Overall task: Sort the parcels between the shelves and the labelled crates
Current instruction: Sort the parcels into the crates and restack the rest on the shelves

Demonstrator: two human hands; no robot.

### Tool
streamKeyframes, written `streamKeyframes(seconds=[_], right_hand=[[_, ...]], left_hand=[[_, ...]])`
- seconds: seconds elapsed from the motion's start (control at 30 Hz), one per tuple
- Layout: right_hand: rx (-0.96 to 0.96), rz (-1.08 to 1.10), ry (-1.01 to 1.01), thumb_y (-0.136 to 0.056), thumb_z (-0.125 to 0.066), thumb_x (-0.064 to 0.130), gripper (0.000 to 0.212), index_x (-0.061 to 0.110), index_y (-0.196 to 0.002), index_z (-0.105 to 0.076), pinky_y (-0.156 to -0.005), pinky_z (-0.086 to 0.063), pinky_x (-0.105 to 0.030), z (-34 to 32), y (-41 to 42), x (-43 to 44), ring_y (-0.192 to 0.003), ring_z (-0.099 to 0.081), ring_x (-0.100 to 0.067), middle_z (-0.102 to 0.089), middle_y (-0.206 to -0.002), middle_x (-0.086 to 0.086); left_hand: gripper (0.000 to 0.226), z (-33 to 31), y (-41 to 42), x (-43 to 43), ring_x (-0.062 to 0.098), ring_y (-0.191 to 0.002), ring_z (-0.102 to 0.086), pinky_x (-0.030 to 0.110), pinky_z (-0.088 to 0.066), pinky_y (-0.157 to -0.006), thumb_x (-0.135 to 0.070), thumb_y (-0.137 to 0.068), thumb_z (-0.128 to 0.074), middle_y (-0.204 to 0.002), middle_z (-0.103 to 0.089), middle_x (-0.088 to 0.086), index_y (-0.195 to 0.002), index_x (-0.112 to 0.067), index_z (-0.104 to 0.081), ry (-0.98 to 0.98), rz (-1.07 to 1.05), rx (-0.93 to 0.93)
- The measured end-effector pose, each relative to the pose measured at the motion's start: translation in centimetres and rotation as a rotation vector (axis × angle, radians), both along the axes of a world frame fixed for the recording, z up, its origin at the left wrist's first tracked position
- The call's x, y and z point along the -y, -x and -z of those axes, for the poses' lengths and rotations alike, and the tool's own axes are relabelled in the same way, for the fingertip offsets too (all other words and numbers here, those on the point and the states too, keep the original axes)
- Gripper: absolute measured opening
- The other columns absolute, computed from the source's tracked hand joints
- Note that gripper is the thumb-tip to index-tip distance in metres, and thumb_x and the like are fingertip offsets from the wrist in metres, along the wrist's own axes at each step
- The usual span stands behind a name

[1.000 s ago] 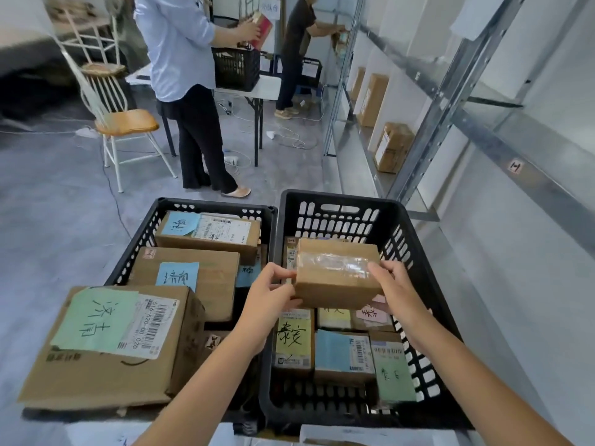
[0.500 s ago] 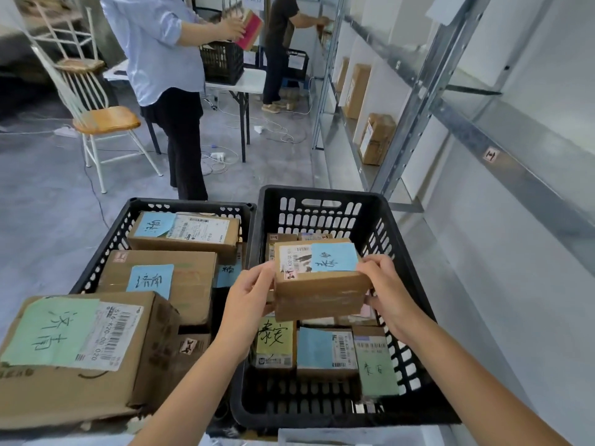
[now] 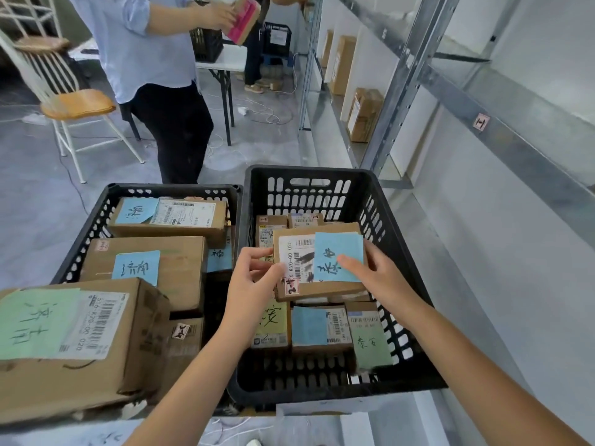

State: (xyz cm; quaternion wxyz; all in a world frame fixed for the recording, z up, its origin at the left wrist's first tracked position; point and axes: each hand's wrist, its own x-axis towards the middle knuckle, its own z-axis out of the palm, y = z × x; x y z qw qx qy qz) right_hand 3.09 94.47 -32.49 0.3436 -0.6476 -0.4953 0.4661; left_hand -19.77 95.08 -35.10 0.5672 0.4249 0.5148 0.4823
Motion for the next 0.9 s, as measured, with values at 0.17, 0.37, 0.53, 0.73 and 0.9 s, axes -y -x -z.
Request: streamKeyframes(seconds=[0.17, 0.37, 0.53, 0.73, 0.9], right_hand=[[-0.064, 0.045, 0.12, -0.059, -0.077, 0.066, 0.073, 0.044, -0.119, -0.043, -0.058, -0.057, -0.019, 0.4, -0.3, -0.2, -0.08, -0.074, -0.006, -0.073, -0.106, 0.003], [-0.143, -0.043, 0.491, -0.06, -0.082, 0.06, 0.076, 0.026, -0.124, -0.059, -0.076, -0.06, -0.031, 3.7, -2.3, 1.9, -0.096, -0.074, -0.017, -0.077, -0.105, 0.002], [-0.216, -0.144, 0.691, -0.071, -0.081, 0.052, 0.069, 0.02, -0.127, -0.06, -0.077, -0.059, -0.029, 5.6, -1.4, 2.6, -0.103, -0.073, -0.02, -0.075, -0.113, -0.004], [-0.15, -0.212, 0.774, -0.073, -0.076, 0.054, 0.067, 0.022, -0.129, -0.057, -0.089, -0.058, -0.04, 7.4, -0.5, 2.5, -0.107, -0.071, -0.023, -0.075, -0.114, -0.003], [-0.127, -0.223, 0.768, -0.068, -0.08, 0.055, 0.074, 0.028, -0.131, -0.051, -0.087, -0.059, -0.038, 8.9, 0.3, 2.4, -0.101, -0.073, -0.021, -0.075, -0.111, -0.002]], left_hand=[[0.01, 1.1, 0.0, 0.3, 0.012, -0.09, -0.07, 0.028, -0.056, -0.073, -0.027, -0.093, -0.065, -0.097, -0.07, 0.0, -0.102, -0.03, -0.062, 0.038, 0.015, -0.02], [0.023, 0.7, 0.4, -0.8, 0.01, -0.1, -0.069, 0.022, -0.057, -0.086, -0.018, -0.104, -0.045, -0.107, -0.07, 0.006, -0.111, -0.018, -0.067, 0.027, -0.089, 0.08], [0.025, 0.5, 0.0, -1.0, 0.011, -0.102, -0.068, 0.027, -0.056, -0.092, -0.016, -0.105, -0.042, -0.11, -0.069, 0.009, -0.115, -0.015, -0.065, 0.014, -0.129, 0.084], [0.025, 0.9, -0.6, -1.2, 0.005, -0.1, -0.067, 0.027, -0.056, -0.091, -0.018, -0.104, -0.042, -0.106, -0.07, 0.0, -0.113, -0.02, -0.066, -0.018, -0.124, 0.049], [0.026, 1.3, -0.9, -1.2, 0.008, -0.104, -0.067, 0.036, -0.054, -0.096, -0.019, -0.104, -0.042, -0.107, -0.071, -0.001, -0.111, -0.024, -0.067, -0.002, -0.097, 0.063]])
